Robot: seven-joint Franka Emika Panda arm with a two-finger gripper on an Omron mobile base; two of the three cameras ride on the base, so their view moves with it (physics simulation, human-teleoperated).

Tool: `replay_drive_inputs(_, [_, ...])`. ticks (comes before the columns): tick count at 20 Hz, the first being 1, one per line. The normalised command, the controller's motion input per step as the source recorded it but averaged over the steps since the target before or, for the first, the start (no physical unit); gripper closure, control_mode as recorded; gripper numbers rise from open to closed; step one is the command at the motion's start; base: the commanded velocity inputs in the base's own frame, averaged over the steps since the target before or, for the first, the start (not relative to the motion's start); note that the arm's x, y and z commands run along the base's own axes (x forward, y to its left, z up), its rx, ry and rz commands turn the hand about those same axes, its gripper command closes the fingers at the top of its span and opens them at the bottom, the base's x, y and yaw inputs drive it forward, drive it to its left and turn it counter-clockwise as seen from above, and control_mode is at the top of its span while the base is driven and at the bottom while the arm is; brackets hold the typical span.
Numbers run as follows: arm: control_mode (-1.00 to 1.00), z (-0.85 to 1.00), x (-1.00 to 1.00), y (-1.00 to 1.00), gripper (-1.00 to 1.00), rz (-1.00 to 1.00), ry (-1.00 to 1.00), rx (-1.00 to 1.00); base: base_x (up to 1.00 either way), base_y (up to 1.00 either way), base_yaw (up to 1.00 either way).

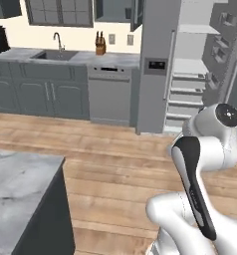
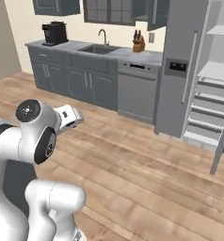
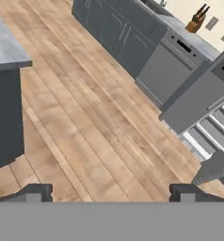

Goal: There is a bowl on the dining counter. Grab a lemon wedge from the fridge and place it in the bowl. Then get the liquor bottle and glass cup from the cabinet and place them next to the bowl.

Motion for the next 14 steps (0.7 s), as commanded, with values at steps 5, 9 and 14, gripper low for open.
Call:
replay_drive_inputs(5, [1.0, 0.0, 0.0, 0.0, -1.0, 0.0, 0.0, 0.0, 1.0, -0.11, 0.38])
replay_drive_inputs(9, [1.0, 0.0, 0.0, 0.0, -1.0, 0.0, 0.0, 0.0, 1.0, -0.05, 0.32])
replay_drive_inputs(14, [1.0, 0.0, 0.0, 0.0, -1.0, 0.0, 0.0, 0.0, 1.0, 0.0, 0.16])
